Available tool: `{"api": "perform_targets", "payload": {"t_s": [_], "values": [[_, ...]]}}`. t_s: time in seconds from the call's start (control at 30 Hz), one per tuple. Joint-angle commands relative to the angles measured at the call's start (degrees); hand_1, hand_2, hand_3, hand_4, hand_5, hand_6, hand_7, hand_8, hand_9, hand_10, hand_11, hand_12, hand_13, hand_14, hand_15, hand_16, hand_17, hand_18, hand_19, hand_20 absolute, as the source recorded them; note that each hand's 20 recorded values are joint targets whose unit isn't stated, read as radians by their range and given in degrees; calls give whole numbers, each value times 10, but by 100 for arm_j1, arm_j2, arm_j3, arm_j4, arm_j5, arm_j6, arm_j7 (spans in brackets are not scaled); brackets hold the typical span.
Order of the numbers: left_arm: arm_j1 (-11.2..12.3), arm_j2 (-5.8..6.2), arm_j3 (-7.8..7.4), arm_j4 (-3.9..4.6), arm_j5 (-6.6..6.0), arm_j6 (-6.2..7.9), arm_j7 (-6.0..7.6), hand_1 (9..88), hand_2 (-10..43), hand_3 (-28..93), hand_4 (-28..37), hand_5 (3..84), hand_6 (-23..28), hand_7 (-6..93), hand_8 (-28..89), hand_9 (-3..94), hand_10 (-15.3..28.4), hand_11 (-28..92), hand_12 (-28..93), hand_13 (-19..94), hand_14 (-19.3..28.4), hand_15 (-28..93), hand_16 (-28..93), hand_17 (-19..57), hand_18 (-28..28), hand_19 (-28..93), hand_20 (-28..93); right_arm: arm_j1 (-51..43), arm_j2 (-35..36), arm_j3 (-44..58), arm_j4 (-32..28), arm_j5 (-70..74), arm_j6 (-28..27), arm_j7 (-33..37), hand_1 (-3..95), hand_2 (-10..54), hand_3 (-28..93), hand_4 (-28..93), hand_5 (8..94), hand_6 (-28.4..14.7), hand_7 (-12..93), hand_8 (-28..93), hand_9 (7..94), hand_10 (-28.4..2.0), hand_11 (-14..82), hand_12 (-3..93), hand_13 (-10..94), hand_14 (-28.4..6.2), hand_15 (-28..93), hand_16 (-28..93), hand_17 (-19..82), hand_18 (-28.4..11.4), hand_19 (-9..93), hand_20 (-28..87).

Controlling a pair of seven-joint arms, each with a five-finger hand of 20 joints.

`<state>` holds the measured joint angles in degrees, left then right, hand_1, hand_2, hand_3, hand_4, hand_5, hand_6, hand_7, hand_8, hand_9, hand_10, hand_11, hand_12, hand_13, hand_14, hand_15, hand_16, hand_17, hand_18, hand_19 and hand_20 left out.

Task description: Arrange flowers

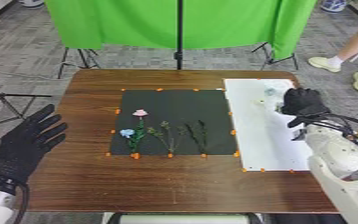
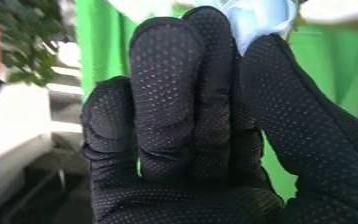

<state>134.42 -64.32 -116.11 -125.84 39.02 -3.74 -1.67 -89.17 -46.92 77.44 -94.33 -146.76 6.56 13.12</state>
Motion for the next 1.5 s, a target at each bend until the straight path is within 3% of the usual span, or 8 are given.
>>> {"api": "perform_targets", "payload": {"t_s": [0.03,0.23,0.5,0.7,1.03,1.17,1.5], "values": [[189,-57,-55,-45,-18,102,8,245,-9,701,-283,266,21,213,-119,216,103,231,157,166,132,345,-15,-114,189,409,73,1037,-257,-637,-218,-45,247,-382,495,-89,823,-283,732,24,427,-94,913,-27,157,358,872,-7,450,283,408,-164,865,335],[188,-33,-75,-49,-11,102,-15,245,-9,701,-282,266,20,213,-119,216,102,230,157,166,132,344,-16,-114,189,409,74,2302,-756,-1858,207,-142,87,-1152,496,-89,820,-283,732,23,424,-91,912,-27,154,362,872,-7,451,285,408,-164,865,336],[14,103,36,20,-26,64,-76,245,-9,702,-282,266,20,213,-120,215,102,228,157,166,131,343,-16,-114,189,408,74,3374,-1800,-3019,959,-455,-205,-1888,494,-87,820,-283,729,26,425,-89,911,-28,153,363,871,-7,451,287,407,-164,865,337],[5,145,73,31,-25,70,-80,245,-9,702,-282,266,20,213,-120,215,103,228,158,166,131,344,-15,-114,190,409,74,3389,-2046,-3378,986,-807,-468,-2267,494,-85,818,-283,725,28,429,-91,910,-28,155,364,870,-6,453,288,407,-163,865,337],[-5,69,58,31,8,46,-154,244,-9,702,-283,266,20,214,-120,216,102,229,157,166,132,345,-15,-114,189,409,74,3049,-2113,-3626,915,-1163,-883,-2450,492,-83,818,-283,722,30,435,-94,907,-26,157,364,869,-6,455,289,406,-161,866,337],[-56,41,89,37,33,-26,-191,244,-9,701,-282,266,20,214,-120,216,102,230,158,166,132,346,-15,-114,189,409,74,2976,-2280,-3665,1043,-1403,-785,-2306,489,-85,827,-283,721,29,437,-95,908,-27,156,365,868,-6,457,290,406,-161,866,337],[-70,5,121,41,43,-25,-203,245,-9,700,-283,266,20,215,-121,216,103,232,157,166,133,344,-16,-115,190,410,74,3027,-2441,-3784,1226,-1524,-476,-2155,488,-84,824,-283,721,29,439,-96,907,-26,158,370,865,-5,462,292,402,-160,866,339]]}}
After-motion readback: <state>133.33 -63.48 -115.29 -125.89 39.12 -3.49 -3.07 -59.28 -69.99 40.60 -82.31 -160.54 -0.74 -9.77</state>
